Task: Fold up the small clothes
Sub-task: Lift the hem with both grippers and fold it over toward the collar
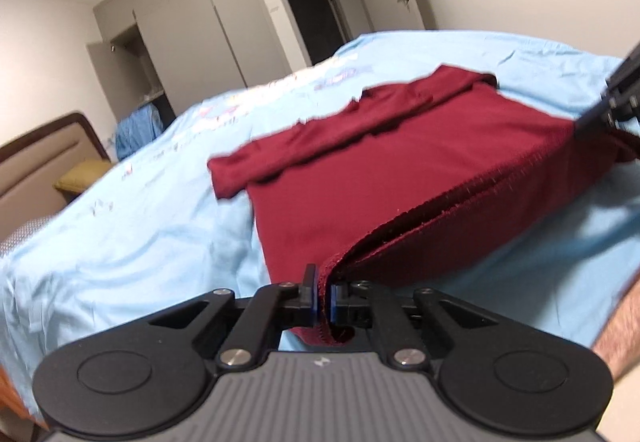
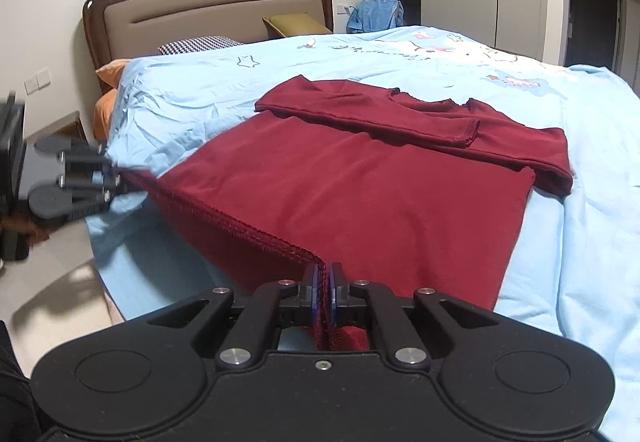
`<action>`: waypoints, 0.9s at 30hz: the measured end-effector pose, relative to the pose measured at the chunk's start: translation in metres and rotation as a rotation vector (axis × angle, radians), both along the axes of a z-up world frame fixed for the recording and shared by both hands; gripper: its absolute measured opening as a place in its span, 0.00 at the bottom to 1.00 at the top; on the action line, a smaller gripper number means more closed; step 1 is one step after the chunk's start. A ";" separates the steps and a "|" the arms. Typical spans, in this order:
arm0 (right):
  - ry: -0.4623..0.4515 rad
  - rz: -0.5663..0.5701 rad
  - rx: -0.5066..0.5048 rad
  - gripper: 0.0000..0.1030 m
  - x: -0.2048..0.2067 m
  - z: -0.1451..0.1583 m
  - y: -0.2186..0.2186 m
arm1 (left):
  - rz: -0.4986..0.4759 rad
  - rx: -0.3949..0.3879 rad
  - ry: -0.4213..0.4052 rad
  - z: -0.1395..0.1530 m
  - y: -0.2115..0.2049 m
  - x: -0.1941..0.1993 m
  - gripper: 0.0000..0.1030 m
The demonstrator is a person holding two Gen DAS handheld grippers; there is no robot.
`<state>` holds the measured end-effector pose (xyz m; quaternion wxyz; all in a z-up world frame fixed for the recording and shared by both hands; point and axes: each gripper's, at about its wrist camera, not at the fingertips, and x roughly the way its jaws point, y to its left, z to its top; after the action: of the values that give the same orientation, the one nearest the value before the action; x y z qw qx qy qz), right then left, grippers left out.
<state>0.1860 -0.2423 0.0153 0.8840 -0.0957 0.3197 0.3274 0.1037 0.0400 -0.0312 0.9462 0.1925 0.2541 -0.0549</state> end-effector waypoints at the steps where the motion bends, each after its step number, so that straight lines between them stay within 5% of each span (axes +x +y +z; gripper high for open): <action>1: -0.009 -0.006 -0.012 0.19 -0.001 -0.001 0.000 | -0.003 -0.003 -0.005 0.004 0.000 0.005 0.05; 8: -0.041 0.000 0.003 0.64 -0.013 -0.003 -0.002 | 0.021 -0.073 0.020 0.030 -0.002 0.061 0.05; 14: -0.098 0.024 -0.021 0.72 -0.034 -0.007 0.003 | 0.024 -0.099 0.050 0.037 -0.005 0.086 0.05; 19: -0.129 0.022 -0.139 0.70 -0.047 -0.023 0.011 | 0.024 -0.113 0.051 0.043 -0.007 0.091 0.05; 23: -0.153 -0.047 -0.207 0.45 -0.053 -0.032 0.006 | 0.034 -0.115 0.035 0.050 -0.003 0.091 0.05; 27: -0.169 -0.135 -0.192 0.38 -0.058 -0.031 -0.015 | 0.052 -0.125 0.024 0.055 0.004 0.087 0.05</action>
<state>0.1279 -0.2572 -0.0153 0.9145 -0.1855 0.2799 0.2259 0.1902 0.0436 0.0234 0.9544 0.1257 0.2663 -0.0482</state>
